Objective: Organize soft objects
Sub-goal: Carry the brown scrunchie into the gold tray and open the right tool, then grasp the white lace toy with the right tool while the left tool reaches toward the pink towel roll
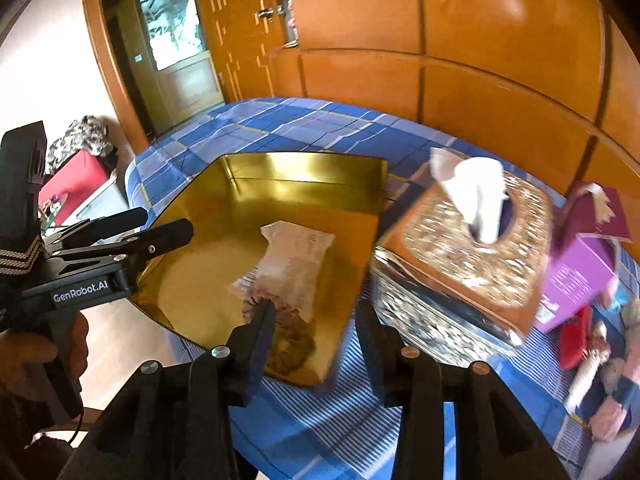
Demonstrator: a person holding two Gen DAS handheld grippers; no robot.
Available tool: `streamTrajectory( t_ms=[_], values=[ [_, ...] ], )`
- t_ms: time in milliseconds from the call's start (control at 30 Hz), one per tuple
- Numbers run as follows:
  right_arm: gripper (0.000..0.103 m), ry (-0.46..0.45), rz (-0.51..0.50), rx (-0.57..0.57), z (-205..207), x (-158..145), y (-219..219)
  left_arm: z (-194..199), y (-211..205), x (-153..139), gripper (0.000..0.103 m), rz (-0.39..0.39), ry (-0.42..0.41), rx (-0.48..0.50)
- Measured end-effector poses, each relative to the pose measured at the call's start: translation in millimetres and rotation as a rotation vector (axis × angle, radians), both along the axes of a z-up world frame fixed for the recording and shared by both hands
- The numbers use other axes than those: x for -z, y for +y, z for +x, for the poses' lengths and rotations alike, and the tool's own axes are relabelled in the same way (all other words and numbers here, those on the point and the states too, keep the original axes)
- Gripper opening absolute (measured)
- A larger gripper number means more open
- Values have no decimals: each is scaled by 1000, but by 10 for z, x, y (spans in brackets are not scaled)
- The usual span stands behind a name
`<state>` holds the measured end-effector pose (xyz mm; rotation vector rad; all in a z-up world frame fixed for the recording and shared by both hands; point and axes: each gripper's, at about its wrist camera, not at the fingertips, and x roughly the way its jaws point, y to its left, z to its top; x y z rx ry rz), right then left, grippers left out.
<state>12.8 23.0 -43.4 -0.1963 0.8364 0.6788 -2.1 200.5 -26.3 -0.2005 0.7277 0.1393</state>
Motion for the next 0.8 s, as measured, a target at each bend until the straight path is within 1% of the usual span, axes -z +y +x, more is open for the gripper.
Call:
streamTrajectory(
  t_ms=[100,300,400,533,667,800],
  values=[
    [41,1,13,33,-24,-4,-174,-8,-98,0,88,14,-2,29],
    [41,13,23,101,-49,48,-503,-21,-260,9,88,31,0,78],
    [41,24,27,153,-33,98,-708,-24,-337,7,88,35,0,99],
    [41,43,28,245,11,175,-1037,-20,-425,4,88,60,-1,113],
    [41,62,16,359,90,261,-1407,-15,-498,13,88,60,1,143],
    [41,81,7,451,218,330,-1726,-8,-633,2,88,44,-3,214]
  ],
)
